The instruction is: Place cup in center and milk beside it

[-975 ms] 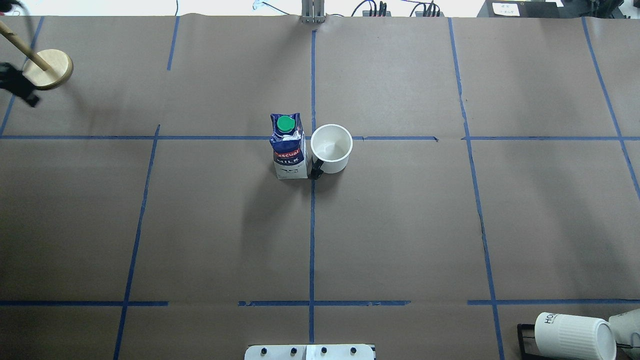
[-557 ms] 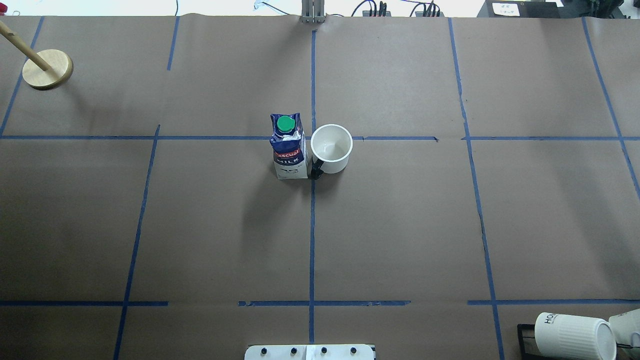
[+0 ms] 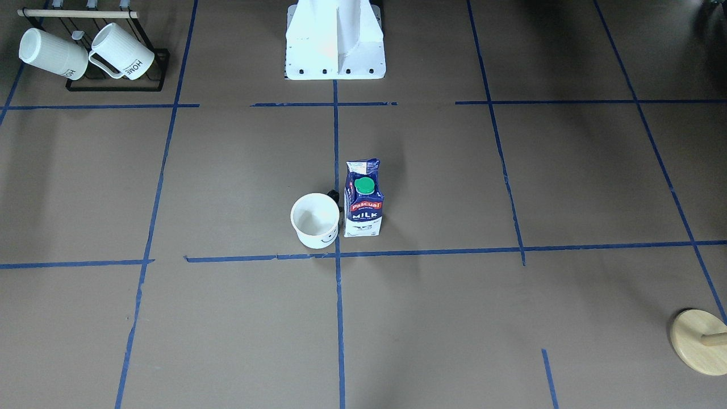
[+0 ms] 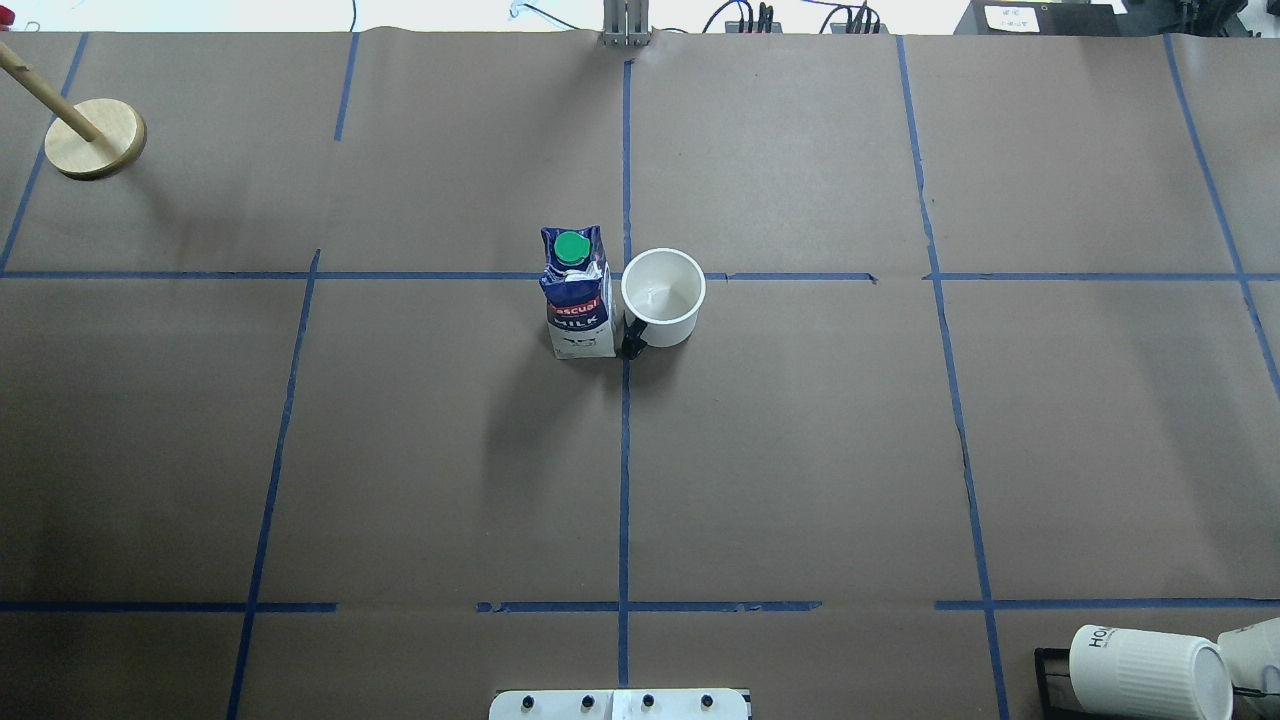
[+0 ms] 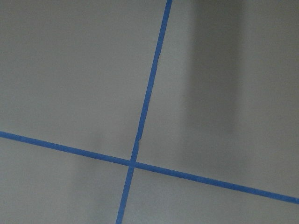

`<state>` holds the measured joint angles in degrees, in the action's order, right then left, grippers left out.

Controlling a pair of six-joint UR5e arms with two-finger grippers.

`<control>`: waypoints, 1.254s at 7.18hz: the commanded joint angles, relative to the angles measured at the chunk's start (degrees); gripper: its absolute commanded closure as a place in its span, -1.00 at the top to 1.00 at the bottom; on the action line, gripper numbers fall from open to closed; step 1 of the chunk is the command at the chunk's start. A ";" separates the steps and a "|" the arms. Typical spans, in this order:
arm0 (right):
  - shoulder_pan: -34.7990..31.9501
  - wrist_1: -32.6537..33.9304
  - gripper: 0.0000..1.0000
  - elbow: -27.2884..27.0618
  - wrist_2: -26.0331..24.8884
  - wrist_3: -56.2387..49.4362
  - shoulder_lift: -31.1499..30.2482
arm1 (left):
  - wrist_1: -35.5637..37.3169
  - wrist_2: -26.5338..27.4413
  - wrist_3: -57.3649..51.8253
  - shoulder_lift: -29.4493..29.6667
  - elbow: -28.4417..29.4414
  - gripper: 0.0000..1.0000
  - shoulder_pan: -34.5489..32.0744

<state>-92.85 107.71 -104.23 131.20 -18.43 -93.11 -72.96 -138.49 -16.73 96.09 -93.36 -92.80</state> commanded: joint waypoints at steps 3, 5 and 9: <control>1.35 -2.93 1.00 4.04 1.87 0.06 -0.66 | -0.46 3.66 1.96 -6.09 -10.32 1.00 -0.19; 1.79 -3.21 1.00 4.13 1.87 -0.03 -0.66 | -0.51 3.49 1.35 -7.58 -10.61 1.00 -0.10; 3.02 -3.38 1.00 3.87 1.87 0.94 -0.31 | -0.25 4.03 1.35 -7.85 -10.52 1.00 -0.10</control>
<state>-89.90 104.40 -100.24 132.95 -17.73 -93.22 -73.41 -134.42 -15.38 88.39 -104.09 -92.90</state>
